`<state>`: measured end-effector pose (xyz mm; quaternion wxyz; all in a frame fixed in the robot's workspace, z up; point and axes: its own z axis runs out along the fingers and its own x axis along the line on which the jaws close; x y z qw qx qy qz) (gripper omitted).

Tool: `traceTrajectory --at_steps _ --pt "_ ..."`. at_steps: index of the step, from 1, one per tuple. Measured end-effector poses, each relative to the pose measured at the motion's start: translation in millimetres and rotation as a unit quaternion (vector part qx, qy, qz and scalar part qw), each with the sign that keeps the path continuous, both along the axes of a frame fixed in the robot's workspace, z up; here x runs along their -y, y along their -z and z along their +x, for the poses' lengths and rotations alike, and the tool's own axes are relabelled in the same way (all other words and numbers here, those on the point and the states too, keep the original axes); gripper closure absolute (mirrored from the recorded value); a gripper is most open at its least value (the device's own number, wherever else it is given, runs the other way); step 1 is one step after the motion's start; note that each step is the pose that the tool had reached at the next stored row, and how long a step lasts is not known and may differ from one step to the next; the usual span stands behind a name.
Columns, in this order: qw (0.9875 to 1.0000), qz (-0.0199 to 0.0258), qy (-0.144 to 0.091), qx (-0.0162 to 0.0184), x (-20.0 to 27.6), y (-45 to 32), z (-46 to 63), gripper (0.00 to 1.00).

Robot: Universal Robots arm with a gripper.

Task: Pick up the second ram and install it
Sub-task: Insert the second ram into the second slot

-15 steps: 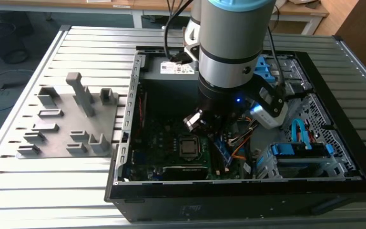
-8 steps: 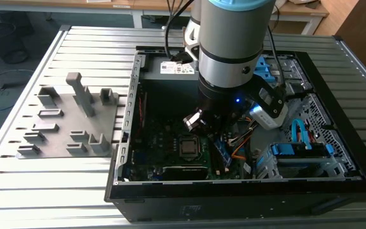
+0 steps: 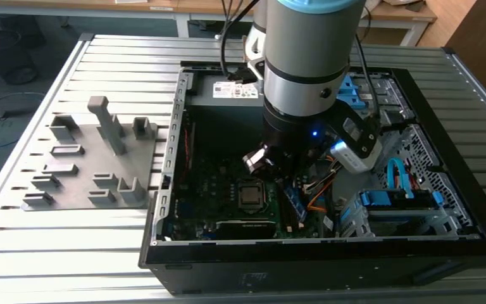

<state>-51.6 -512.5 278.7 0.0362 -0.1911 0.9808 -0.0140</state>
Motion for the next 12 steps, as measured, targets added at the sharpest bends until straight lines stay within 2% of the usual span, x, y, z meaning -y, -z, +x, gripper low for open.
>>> traceTrajectory --at_steps 7,12 --pt "0.9998 -0.0026 0.018 0.0000 0.0 0.1 0.0 0.86" --pt "0.9992 -0.0030 0.040 0.0000 0.0 0.2 0.0 0.86"
